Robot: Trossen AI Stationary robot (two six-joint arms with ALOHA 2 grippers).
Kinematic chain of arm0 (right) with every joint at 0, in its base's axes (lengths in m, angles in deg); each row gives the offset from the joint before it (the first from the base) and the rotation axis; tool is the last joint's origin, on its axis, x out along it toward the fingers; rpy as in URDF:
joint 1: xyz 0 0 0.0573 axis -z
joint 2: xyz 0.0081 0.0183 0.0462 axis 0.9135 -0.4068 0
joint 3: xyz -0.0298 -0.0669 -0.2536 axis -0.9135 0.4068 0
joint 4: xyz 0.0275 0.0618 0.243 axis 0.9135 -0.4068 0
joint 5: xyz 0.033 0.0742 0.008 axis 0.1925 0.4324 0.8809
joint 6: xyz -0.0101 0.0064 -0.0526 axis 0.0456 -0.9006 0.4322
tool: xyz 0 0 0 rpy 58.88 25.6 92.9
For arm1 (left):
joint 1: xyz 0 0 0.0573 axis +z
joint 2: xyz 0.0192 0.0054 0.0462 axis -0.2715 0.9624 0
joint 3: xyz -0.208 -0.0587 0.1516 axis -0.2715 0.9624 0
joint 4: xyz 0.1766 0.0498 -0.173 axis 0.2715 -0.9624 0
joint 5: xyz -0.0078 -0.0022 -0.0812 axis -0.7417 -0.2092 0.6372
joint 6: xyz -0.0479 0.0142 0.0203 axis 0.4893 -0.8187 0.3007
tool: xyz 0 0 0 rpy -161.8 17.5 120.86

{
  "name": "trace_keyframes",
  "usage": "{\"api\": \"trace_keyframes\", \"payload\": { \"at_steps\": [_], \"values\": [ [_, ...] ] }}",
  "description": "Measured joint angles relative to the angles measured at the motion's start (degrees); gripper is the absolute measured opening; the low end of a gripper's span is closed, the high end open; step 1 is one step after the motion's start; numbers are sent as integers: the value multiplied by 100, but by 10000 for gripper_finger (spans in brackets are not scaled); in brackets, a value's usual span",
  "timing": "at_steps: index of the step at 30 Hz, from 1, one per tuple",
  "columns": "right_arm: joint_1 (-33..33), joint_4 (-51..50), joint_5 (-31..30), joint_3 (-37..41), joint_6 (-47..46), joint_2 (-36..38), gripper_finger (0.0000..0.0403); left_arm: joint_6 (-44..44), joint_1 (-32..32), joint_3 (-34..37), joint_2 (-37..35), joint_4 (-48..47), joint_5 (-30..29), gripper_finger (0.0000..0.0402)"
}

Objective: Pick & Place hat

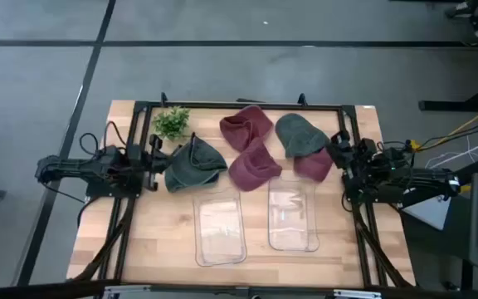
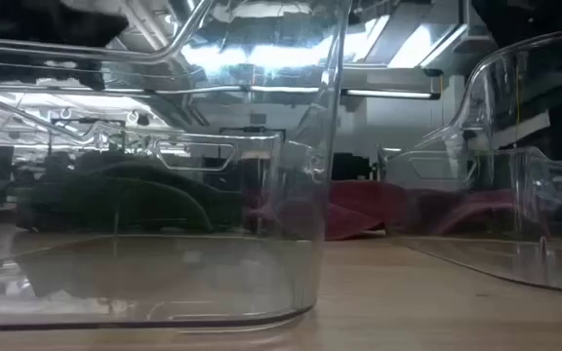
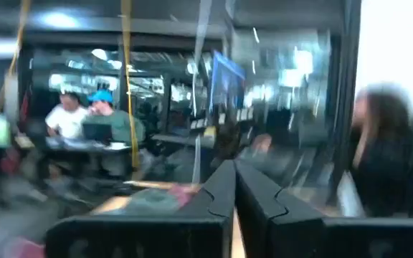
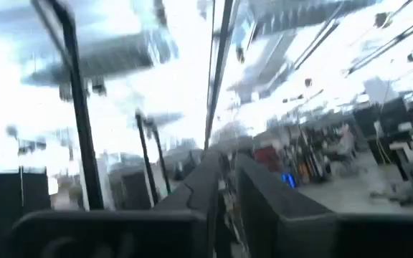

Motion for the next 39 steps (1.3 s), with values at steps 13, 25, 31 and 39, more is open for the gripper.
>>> {"api": "trace_keyframes", "payload": {
  "at_steps": [13, 25, 31, 39],
  "values": [
    [0, 418, -379, 0, -87, 0, 51, 2022, 0, 1, 17, 136, -863, 4],
    [-2, -979, 159, -27, -725, -7, 51, 2545, -1, -2, 78, -216, -428, 4],
    [-2, -2541, 160, -699, -640, -163, 51, 1893, -4, -311, 408, -376, -75, 5],
    [-2, -4424, -467, -1954, -562, -935, 51, 1696, -2, -906, 942, -1366, -534, 32]
  ]
}}
